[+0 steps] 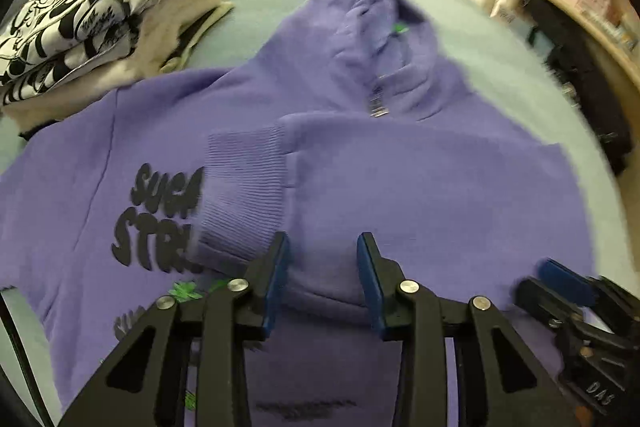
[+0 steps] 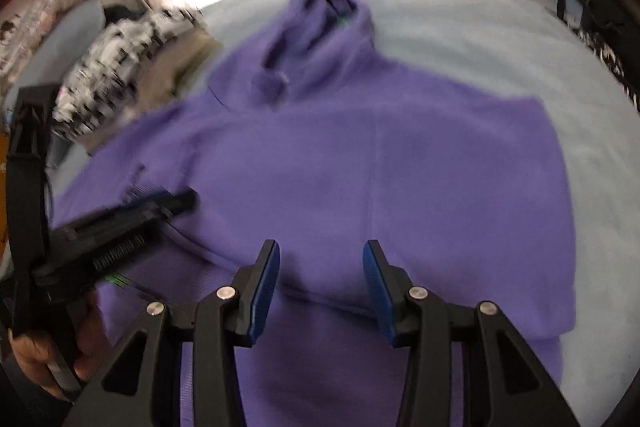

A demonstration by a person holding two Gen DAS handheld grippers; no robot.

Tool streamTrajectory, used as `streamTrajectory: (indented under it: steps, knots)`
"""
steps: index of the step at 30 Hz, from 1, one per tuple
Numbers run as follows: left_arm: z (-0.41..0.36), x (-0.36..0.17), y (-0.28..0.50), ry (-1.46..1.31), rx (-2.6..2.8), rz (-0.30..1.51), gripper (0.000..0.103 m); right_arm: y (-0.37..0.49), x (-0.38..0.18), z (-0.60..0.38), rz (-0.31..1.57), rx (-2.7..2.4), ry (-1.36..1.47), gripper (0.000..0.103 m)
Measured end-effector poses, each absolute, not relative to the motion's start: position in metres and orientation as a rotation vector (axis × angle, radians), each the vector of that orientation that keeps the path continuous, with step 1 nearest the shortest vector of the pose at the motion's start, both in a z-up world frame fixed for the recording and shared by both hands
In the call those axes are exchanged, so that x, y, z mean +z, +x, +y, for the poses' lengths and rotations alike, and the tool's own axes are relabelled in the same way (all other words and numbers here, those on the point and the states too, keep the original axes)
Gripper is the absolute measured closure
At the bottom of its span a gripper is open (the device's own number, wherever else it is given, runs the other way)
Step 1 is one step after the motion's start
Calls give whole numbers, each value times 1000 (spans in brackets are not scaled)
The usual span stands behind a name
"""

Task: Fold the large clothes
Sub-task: 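Open the left gripper and release the cuff on the hoodie front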

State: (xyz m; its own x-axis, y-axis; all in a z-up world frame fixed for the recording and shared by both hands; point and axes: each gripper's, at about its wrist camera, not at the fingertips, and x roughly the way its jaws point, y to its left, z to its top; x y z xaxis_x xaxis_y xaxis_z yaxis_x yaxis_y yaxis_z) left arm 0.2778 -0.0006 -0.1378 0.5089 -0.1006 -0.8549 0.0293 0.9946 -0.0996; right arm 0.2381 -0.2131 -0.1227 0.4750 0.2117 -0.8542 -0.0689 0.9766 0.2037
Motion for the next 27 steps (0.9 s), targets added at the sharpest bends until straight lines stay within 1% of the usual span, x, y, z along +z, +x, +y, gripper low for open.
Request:
streamTrajectory:
  steps: [2, 4, 6, 7, 9, 10, 13, 15, 20, 27]
  knots:
    - [16, -144, 280, -75, -43, 1036, 70, 234, -131, -229, 1078, 118, 135, 62]
    - [32, -143, 282, -135, -84, 1030, 71, 224, -133, -263, 1066, 94, 199, 64]
    - [40, -142, 282, -159, -114, 1037, 71, 215, -133, -294, 1064, 4, 217, 73]
    - [42, -140, 280, -159, -110, 1034, 71, 209, -133, -310, 1058, -16, 242, 75]
    - [43, -139, 279, -127, -69, 1022, 71, 201, -134, -328, 1061, -13, 301, 88]
    - [43, -139, 278, -118, -56, 1020, 71, 198, -135, -334, 1067, -16, 318, 89]
    - [43, -139, 275, -124, -49, 1019, 71, 193, -134, -332, 1071, -34, 318, 89]
    - [40, -137, 274, -112, -42, 1020, 71, 191, -134, -325, 1067, -58, 286, 86]
    - [38, -127, 261, -109, -49, 1016, 71, 191, -132, -309, 1070, -100, 215, 86]
    - [38, -100, 231, -120, -77, 979, 71, 168, -103, -295, 1049, -111, 216, 86]
